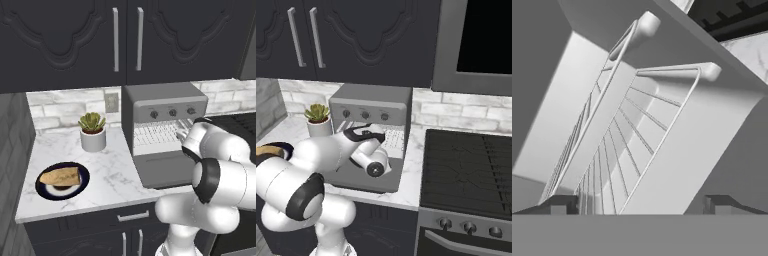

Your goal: Pull the toaster oven rack outwards. Pick up the baguette from the plate and place it on the toaster oven rack. Close the toaster oven door fully and set the temperature to the lowest setting.

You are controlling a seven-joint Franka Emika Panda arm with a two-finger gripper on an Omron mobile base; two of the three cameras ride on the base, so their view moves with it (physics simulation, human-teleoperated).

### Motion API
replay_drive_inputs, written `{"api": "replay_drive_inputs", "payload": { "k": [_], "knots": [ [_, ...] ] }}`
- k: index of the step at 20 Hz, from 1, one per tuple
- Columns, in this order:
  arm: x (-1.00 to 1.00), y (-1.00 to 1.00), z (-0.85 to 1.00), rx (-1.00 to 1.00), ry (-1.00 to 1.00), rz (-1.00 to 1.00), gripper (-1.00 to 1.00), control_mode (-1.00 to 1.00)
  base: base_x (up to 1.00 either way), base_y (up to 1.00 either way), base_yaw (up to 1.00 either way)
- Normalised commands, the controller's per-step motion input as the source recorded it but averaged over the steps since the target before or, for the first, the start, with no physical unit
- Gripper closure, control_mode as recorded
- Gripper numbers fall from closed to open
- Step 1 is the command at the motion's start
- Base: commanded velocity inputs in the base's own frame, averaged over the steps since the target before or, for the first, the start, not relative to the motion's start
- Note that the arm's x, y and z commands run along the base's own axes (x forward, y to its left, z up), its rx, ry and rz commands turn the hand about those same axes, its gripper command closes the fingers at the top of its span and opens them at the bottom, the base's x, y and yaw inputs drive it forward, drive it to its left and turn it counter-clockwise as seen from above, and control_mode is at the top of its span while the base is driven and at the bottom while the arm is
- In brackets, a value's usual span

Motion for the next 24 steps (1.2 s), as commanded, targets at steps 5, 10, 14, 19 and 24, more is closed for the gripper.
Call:
{"api": "replay_drive_inputs", "payload": {
  "k": [5,10,14,19,24],
  "knots": [
    [-0.01,0.0,0.15,0.03,0.0,-0.04,-1.0,-1.0,0.0,0.0,0.0],
    [-0.02,0.0,0.16,0.03,-0.01,-0.03,-1.0,-1.0,0.0,0.0,0.0],
    [0.0,0.0,0.01,0.03,0.0,0.0,-1.0,-1.0,0.0,0.0,0.0],
    [0.03,0.0,0.0,0.03,0.0,0.0,-1.0,-1.0,0.0,0.0,0.0],
    [0.07,0.0,0.0,0.05,0.0,0.0,-1.0,-1.0,0.0,0.0,0.0]
  ]
}}
